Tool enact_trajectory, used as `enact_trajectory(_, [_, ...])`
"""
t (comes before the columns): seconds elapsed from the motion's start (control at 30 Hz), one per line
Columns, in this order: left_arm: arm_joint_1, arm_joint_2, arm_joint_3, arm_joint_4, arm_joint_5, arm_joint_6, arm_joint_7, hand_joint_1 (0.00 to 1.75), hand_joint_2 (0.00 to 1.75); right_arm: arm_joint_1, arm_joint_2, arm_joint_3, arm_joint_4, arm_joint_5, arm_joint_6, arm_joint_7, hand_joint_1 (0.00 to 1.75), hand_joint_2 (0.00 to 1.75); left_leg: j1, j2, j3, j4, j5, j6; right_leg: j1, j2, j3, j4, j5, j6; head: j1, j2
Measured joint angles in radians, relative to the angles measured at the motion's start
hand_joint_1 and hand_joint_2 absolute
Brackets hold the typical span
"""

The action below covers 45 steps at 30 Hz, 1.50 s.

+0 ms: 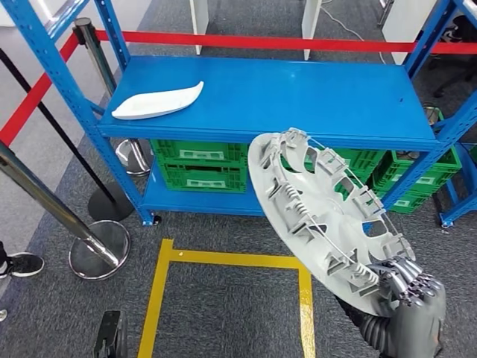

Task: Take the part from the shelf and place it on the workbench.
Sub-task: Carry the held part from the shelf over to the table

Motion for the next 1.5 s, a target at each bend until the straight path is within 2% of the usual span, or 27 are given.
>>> enact_trajectory(0.07, [-0.002, -0.001, -0.001, -0.001, -0.001, 0.000, 0.000, 0.00, 0.00, 0.000, -0.002, 0.000, -0.001, 0.001, -0.001, 0.001, 1.75, 1.75, -0.002, 0.001, -0.013, 0.002, 0.003, 0.006, -0.001, 0.002, -0.044, 0.119, -0.077, 0.003, 0.003, 0.000])
enact_trajectory(0.1, [-0.002, -0.001, -0.002, -0.001, -0.002, 0.000, 0.000, 0.00, 0.00, 0.001, -0.003, 0.000, -0.001, 0.002, -0.001, 0.002, 1.75, 1.75, -0.003, 0.002, -0.023, 0.008, 0.006, 0.006, -0.001, 0.002, -0.059, 0.178, -0.099, 0.004, 0.004, 0.000])
enact_trajectory(0.17, [-0.002, -0.002, -0.004, -0.001, -0.002, 0.000, 0.000, 0.00, 0.00, 0.001, -0.006, 0.000, 0.000, 0.003, -0.002, 0.004, 1.75, 1.75, -0.006, 0.004, -0.043, 0.023, 0.011, 0.006, -0.001, 0.001, -0.054, 0.219, -0.082, 0.005, 0.004, 0.000])
enact_trajectory(0.23, [-0.003, -0.003, -0.006, -0.001, -0.003, 0.001, 0.001, 0.00, 0.00, 0.000, -0.008, -0.001, -0.001, 0.003, -0.002, 0.005, 1.75, 1.75, -0.006, 0.004, -0.064, 0.039, 0.017, 0.002, -0.001, 0.001, 0.012, 0.132, -0.023, 0.004, 0.004, 0.000])
enact_trajectory(0.33, [-0.004, -0.003, -0.006, -0.002, -0.003, 0.003, 0.005, 0.00, 0.00, -0.003, -0.010, 0.000, -0.006, 0.002, -0.002, 0.008, 1.75, 1.75, -0.009, 0.002, -0.084, 0.050, 0.036, -0.011, 0.003, 0.002, 0.119, -0.035, -0.022, -0.001, 0.004, 0.000])
enact_trajectory(0.43, [-0.003, -0.003, -0.006, -0.002, -0.002, 0.007, 0.009, 0.00, 0.00, -0.004, -0.011, 0.000, -0.008, 0.001, -0.002, 0.010, 1.75, 1.75, -0.008, 0.001, -0.094, 0.045, 0.058, -0.028, 0.006, 0.001, 0.113, -0.060, -0.009, -0.017, 0.004, 0.000])
enact_trajectory(0.5, [-0.002, -0.002, -0.006, -0.003, -0.002, 0.009, 0.012, 0.00, 0.00, -0.005, -0.011, 0.000, -0.008, 0.000, -0.002, 0.012, 1.75, 1.75, -0.006, 0.000, -0.105, 0.080, 0.001, -0.040, 0.003, -0.003, 0.090, -0.064, 0.014, -0.035, 0.001, 0.000])
enact_trajectory(0.57, [-0.003, -0.002, -0.006, -0.003, -0.002, 0.011, 0.013, 0.00, 0.00, -0.005, -0.011, 0.000, -0.009, -0.001, -0.002, 0.013, 1.75, 1.75, -0.002, 0.000, -0.119, 0.179, -0.108, -0.048, 0.004, -0.006, 0.063, -0.062, 0.036, -0.049, -0.003, 0.000])
enact_trajectory(0.6, [-0.003, -0.002, -0.006, -0.003, -0.002, 0.011, 0.013, 0.00, 0.00, -0.005, -0.011, 0.000, -0.009, -0.001, -0.002, 0.013, 1.75, 1.75, 0.000, 0.000, -0.122, 0.239, -0.144, -0.050, 0.006, -0.007, 0.047, -0.059, 0.048, -0.053, -0.004, 0.000])
enact_trajectory(0.63, [-0.004, -0.002, -0.006, -0.003, -0.002, 0.011, 0.013, 0.00, 0.00, -0.005, -0.011, 0.000, -0.009, -0.001, -0.002, 0.013, 1.75, 1.75, 0.002, 0.000, -0.119, 0.287, -0.153, -0.052, 0.008, -0.008, 0.029, -0.055, 0.060, -0.054, -0.004, 0.000])
enact_trajectory(0.7, [-0.005, -0.003, -0.006, -0.003, -0.002, 0.011, 0.013, 0.00, 0.00, -0.005, -0.011, 0.000, -0.009, -0.001, -0.002, 0.014, 1.75, 1.75, 0.003, 0.000, -0.083, 0.306, -0.103, -0.051, 0.012, -0.008, -0.010, -0.046, 0.084, -0.054, -0.004, 0.000])
enact_trajectory(0.77, [-0.007, -0.004, -0.006, -0.003, -0.002, 0.011, 0.013, 0.00, 0.00, -0.004, -0.011, 0.000, -0.010, -0.001, -0.002, 0.014, 1.75, 1.75, 0.002, 0.000, 0.008, 0.203, -0.060, -0.041, 0.015, -0.008, -0.042, -0.040, 0.106, -0.049, -0.004, 0.000])
enact_trajectory(0.83, [-0.011, -0.004, -0.006, -0.005, -0.002, 0.011, 0.013, 0.00, 0.00, -0.004, -0.011, 0.000, -0.011, -0.001, -0.002, 0.014, 1.75, 1.75, -0.003, -0.001, 0.113, 0.043, -0.086, -0.029, 0.016, -0.009, -0.056, -0.039, 0.129, -0.041, -0.003, 0.000])
enact_trajectory(0.87, [-0.012, -0.004, -0.006, -0.006, -0.002, 0.011, 0.013, 0.00, 0.00, -0.004, -0.011, 0.000, -0.012, -0.001, -0.002, 0.014, 1.75, 1.75, -0.008, -0.002, 0.142, -0.009, -0.100, -0.025, 0.013, -0.010, -0.059, -0.044, 0.143, -0.036, -0.003, 0.000])
enact_trajectory(0.93, [-0.012, -0.006, -0.006, -0.006, -0.002, 0.011, 0.013, 0.00, 0.00, -0.005, -0.011, 0.000, -0.013, -0.001, -0.002, 0.015, 1.75, 1.75, -0.015, 0.000, 0.137, -0.041, -0.086, -0.016, 0.006, -0.011, -0.068, -0.055, 0.167, -0.025, -0.003, 0.000])
enact_trajectory(0.97, [-0.011, -0.006, -0.006, -0.006, -0.002, 0.012, 0.013, 0.00, 0.00, -0.004, -0.011, 0.001, -0.013, -0.001, -0.002, 0.015, 1.75, 1.75, -0.015, 0.002, 0.123, -0.045, -0.070, -0.008, 0.004, -0.009, -0.076, -0.054, 0.157, -0.020, -0.003, 0.000])
enact_trajectory(1.03, [-0.008, -0.007, -0.006, -0.006, -0.001, 0.012, 0.014, 0.00, 0.00, -0.001, -0.012, 0.001, -0.013, -0.001, -0.002, 0.016, 1.75, 1.75, -0.011, 0.007, 0.089, -0.048, -0.038, 0.006, 0.002, -0.004, -0.099, 0.000, 0.067, -0.012, 0.000, 0.000])
enact_trajectory(1.1, [-0.008, -0.006, -0.006, -0.006, -0.001, 0.012, 0.014, 0.00, 0.00, -0.001, -0.012, 0.001, -0.013, -0.001, -0.002, 0.017, 1.75, 1.75, -0.011, 0.009, 0.052, -0.045, -0.009, 0.012, 0.000, -0.003, -0.117, 0.119, -0.041, -0.006, 0.003, 0.000])
enact_trajectory(1.13, [-0.008, -0.006, -0.006, -0.006, -0.001, 0.012, 0.014, 0.00, 0.00, -0.002, -0.012, 0.001, -0.013, -0.001, -0.002, 0.017, 1.75, 1.75, -0.012, 0.010, 0.032, -0.042, 0.006, 0.011, -0.001, -0.003, -0.118, 0.181, -0.057, -0.004, 0.003, 0.000])
enact_trajectory(1.2, [-0.008, -0.007, -0.006, -0.006, -0.001, 0.012, 0.014, 0.00, 0.00, -0.003, -0.012, 0.001, -0.013, -0.001, -0.002, 0.018, 1.75, 1.75, -0.011, 0.012, -0.011, -0.032, 0.033, 0.007, -0.001, -0.003, -0.090, 0.240, -0.007, -0.001, 0.003, 0.000])
enact_trajectory(1.23, [-0.008, -0.008, -0.006, -0.006, -0.001, 0.012, 0.014, 0.00, 0.00, -0.003, -0.012, 0.001, -0.013, -0.001, -0.002, 0.018, 1.75, 1.75, -0.010, 0.013, -0.034, -0.024, 0.044, 0.004, -0.002, -0.003, -0.053, 0.223, 0.030, 0.001, 0.003, 0.000])
enact_trajectory(1.27, [-0.008, -0.008, -0.006, -0.006, -0.001, 0.012, 0.014, 0.00, 0.00, -0.003, -0.012, 0.001, -0.013, -0.001, -0.002, 0.018, 1.75, 1.75, -0.010, 0.013, -0.053, -0.015, 0.055, -0.001, -0.003, -0.003, 0.003, 0.168, 0.043, 0.002, 0.003, 0.000])
enact_trajectory(1.33, [-0.008, -0.008, -0.006, -0.007, -0.001, 0.012, 0.014, 0.00, 0.00, -0.006, -0.012, 0.001, -0.014, -0.002, -0.002, 0.018, 1.75, 1.75, -0.011, 0.012, -0.082, 0.005, 0.072, -0.011, -0.004, -0.001, 0.141, -0.009, 0.003, 0.002, 0.004, 0.000])
enact_trajectory(1.37, [-0.008, -0.008, -0.006, -0.007, -0.001, 0.012, 0.013, 0.00, 0.00, -0.006, -0.012, 0.001, -0.015, -0.003, -0.002, 0.018, 1.75, 1.75, -0.012, 0.011, -0.091, 0.011, 0.083, -0.015, -0.004, 0.000, 0.184, -0.075, -0.024, -0.001, 0.004, 0.000])
enact_trajectory(1.4, [-0.008, -0.008, -0.006, -0.007, -0.001, 0.012, 0.013, 0.00, 0.00, -0.007, -0.012, 0.001, -0.015, -0.003, -0.002, 0.018, 1.75, 1.75, -0.012, 0.011, -0.098, 0.014, 0.093, -0.019, -0.001, 0.001, 0.202, -0.112, -0.039, -0.005, 0.004, 0.000])
enact_trajectory(1.43, [-0.007, -0.007, -0.006, -0.007, -0.001, 0.012, 0.013, 0.00, 0.00, -0.007, -0.012, 0.001, -0.015, -0.003, -0.002, 0.018, 1.75, 1.75, -0.011, 0.010, -0.104, 0.016, 0.102, -0.023, -0.001, 0.000, 0.194, -0.114, -0.039, -0.013, 0.004, 0.000])
enact_trajectory(1.5, [-0.003, -0.006, -0.006, -0.007, -0.001, 0.012, 0.014, 0.00, 0.00, -0.007, -0.012, 0.001, -0.015, -0.004, -0.002, 0.018, 1.75, 1.75, -0.008, 0.008, -0.116, 0.037, 0.066, -0.035, -0.002, -0.004, 0.170, -0.106, -0.020, -0.028, 0.003, 0.000])
